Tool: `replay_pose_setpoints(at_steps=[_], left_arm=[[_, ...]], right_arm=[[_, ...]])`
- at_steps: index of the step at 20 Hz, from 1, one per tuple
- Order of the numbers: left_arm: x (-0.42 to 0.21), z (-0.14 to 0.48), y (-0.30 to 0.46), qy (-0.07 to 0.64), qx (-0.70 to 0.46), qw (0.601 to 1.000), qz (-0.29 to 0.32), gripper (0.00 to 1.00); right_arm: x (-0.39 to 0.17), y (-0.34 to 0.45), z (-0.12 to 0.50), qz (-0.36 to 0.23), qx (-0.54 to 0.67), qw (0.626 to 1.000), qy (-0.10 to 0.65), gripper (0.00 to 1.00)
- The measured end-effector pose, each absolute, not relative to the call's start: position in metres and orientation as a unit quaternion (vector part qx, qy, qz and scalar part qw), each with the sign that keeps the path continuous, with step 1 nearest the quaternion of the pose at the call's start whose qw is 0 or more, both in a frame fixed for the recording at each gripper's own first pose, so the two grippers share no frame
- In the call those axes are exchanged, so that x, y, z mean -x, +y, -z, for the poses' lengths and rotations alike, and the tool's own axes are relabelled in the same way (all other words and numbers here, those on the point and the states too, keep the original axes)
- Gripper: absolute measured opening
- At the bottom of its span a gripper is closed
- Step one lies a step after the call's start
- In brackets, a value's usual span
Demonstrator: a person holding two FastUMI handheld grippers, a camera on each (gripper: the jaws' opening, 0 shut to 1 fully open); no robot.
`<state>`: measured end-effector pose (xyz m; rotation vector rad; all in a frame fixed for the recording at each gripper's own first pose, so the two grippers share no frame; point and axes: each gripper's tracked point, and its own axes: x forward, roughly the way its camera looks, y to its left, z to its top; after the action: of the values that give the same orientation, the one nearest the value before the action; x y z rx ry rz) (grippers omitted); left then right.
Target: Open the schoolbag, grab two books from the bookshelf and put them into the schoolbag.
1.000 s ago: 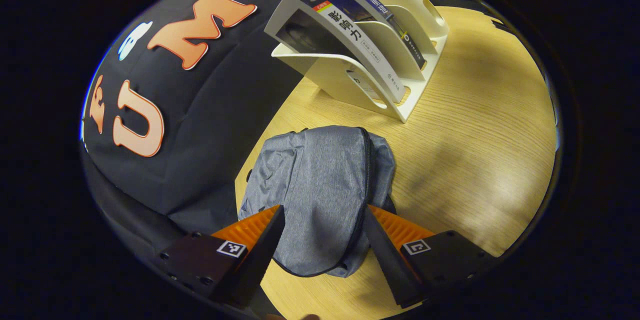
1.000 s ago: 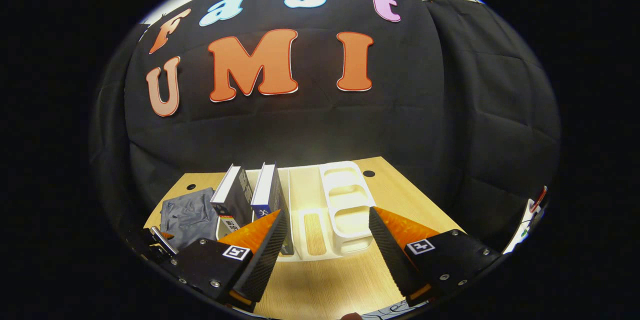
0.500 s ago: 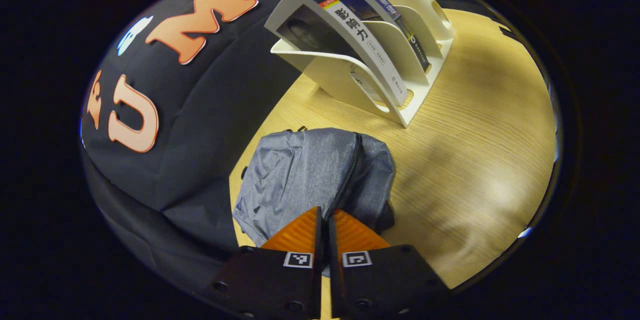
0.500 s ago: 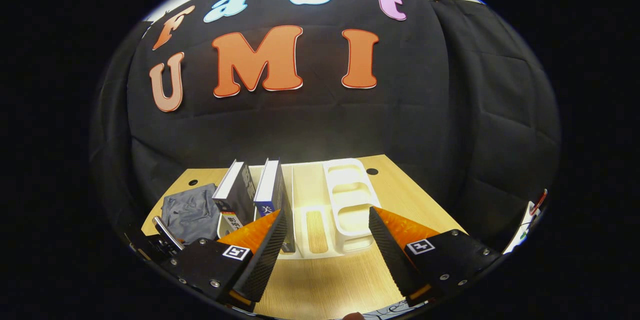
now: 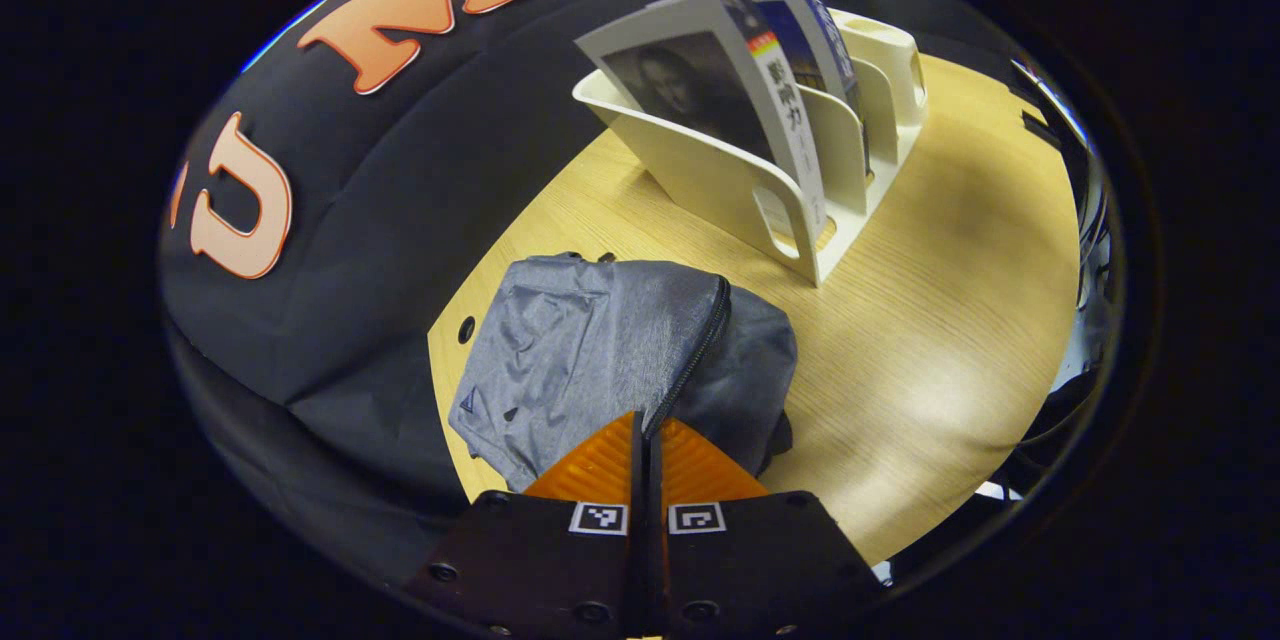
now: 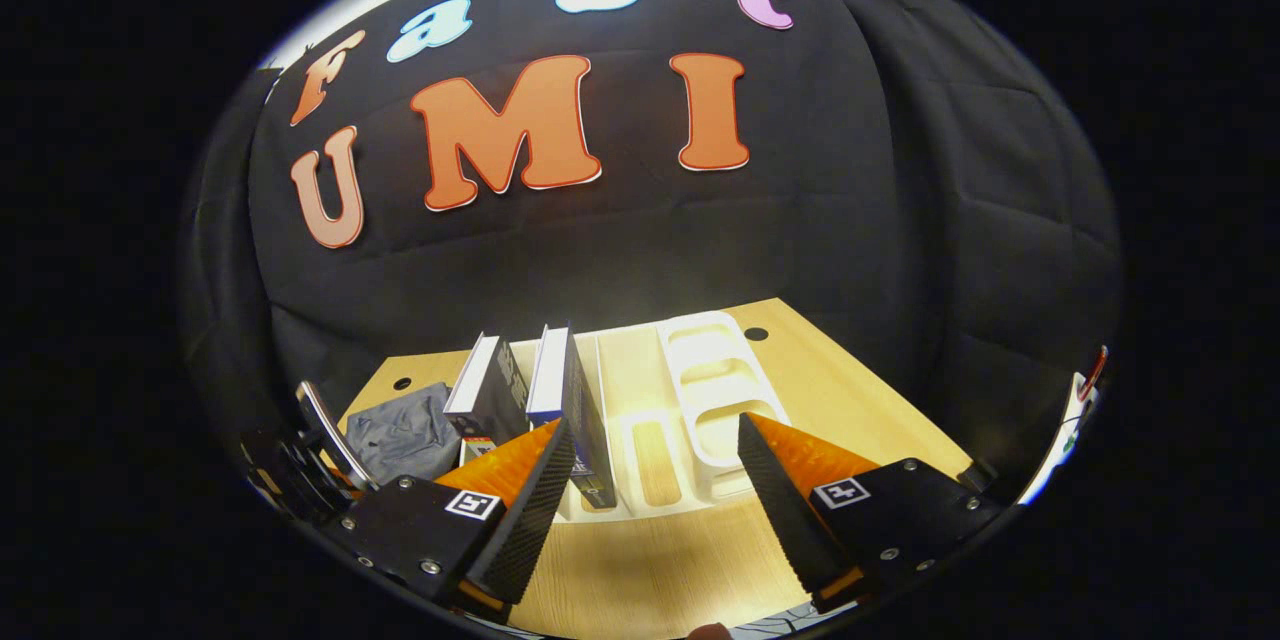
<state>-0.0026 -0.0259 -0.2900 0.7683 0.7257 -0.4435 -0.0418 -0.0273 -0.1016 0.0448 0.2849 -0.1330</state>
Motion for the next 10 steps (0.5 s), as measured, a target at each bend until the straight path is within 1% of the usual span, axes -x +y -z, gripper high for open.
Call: replay_pose_setpoints(at_steps=[4, 10], left_arm=[[-0.022, 0.237, -0.008, 0.335, -0.341, 0.852, 0.213, 0.01], [-0.078, 0.162, 0.009, 0.297, -0.323, 0.871, 0.221, 0.01]], right_arm=[[0.046, -0.017, 0.11, 0.065, -0.038, 0.985, 0.155, 0.98], [0.049, 0.011, 0.122, 0.064, -0.028, 0.983, 0.169, 0.98]])
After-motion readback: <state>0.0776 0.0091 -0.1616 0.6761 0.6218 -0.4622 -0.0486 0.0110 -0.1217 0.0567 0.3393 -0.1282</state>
